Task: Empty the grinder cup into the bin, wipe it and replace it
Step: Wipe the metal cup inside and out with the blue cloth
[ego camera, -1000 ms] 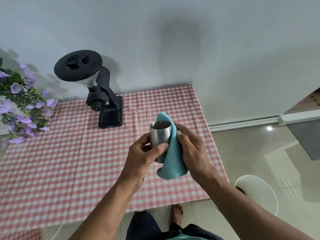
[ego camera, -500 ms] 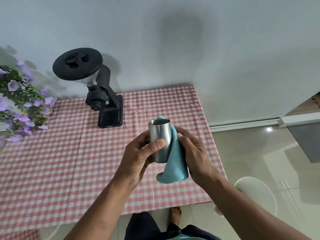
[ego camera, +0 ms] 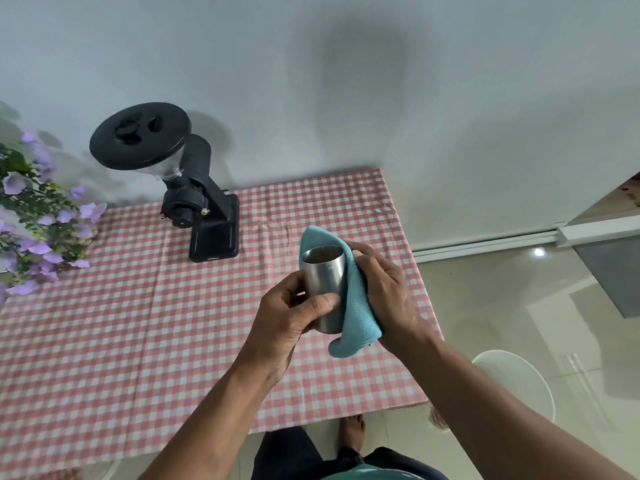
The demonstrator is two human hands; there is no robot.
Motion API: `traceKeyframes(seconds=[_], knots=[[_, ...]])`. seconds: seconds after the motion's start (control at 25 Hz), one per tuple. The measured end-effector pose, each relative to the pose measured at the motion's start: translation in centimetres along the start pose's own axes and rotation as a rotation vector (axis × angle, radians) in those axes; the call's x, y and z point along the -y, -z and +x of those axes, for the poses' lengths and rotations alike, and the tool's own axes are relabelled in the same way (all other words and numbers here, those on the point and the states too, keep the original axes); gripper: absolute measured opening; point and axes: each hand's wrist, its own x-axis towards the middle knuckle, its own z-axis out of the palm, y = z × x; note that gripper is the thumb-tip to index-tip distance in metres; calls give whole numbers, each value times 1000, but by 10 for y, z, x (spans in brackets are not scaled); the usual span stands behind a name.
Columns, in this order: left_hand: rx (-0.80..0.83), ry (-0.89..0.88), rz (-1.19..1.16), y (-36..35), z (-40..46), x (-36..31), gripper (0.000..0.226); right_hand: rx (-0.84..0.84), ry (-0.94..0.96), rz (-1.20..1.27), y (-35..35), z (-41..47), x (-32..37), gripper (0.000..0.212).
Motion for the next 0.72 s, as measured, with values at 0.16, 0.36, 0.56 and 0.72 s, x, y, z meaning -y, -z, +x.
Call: traceKeyframes(seconds=[0.16, 0.36, 0.56, 0.72], knots=[[-59, 2, -69, -2, 1, 4, 52, 48, -73, 10, 5, -8, -15, 34], [-123, -37, -23, -1, 6, 5, 55, 12, 6, -118, 6, -34, -28, 30], [24, -1, 10, -6, 5, 1, 47, -34, 57, -30, 10, -9, -1, 33], [-81, -57, -31, -11, 7, 1, 59, 65, -30, 3, 17, -7, -1, 34]])
